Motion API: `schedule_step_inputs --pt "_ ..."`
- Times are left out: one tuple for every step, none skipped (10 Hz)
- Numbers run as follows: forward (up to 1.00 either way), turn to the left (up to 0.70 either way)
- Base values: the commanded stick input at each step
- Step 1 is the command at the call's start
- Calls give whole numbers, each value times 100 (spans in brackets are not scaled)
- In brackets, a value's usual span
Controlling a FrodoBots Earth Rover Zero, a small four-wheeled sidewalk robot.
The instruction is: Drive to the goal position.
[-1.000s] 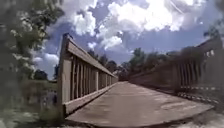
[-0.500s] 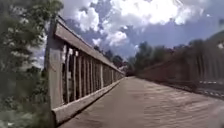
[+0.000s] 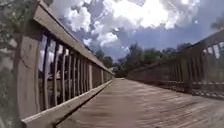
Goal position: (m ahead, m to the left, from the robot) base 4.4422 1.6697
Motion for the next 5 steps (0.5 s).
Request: schedule_step_inputs --pt "70 0" --pt "70 0" --pt "70 0" --pt "70 0" --pt "70 0"
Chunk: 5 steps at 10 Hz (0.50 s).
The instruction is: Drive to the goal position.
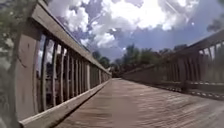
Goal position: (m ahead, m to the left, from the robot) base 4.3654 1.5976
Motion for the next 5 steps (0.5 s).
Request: schedule_step_inputs --pt "70 0" --pt "70 0" --pt "70 0" --pt "70 0" --pt "70 0"
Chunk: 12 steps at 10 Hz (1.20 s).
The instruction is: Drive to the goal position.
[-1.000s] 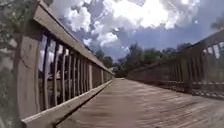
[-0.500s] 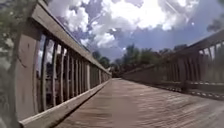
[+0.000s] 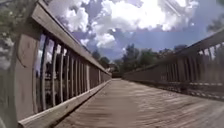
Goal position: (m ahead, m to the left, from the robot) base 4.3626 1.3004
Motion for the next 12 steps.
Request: schedule_step_inputs --pt "70 0" --pt "70 0" --pt "50 0" --pt "-13 0" --pt "-70 0" --pt "-70 0" --pt "-70 0" --pt "-70 0" --pt "-70 0" --pt "-70 0" --pt "-70 0" --pt "-70 0"
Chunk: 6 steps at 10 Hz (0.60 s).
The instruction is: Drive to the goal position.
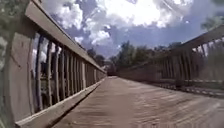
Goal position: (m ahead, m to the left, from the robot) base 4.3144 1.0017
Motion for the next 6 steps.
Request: schedule_step_inputs --pt "-59 0" --pt "-9 0" --pt "0 0" --pt "0 0" --pt "0 0" --pt "0 0"
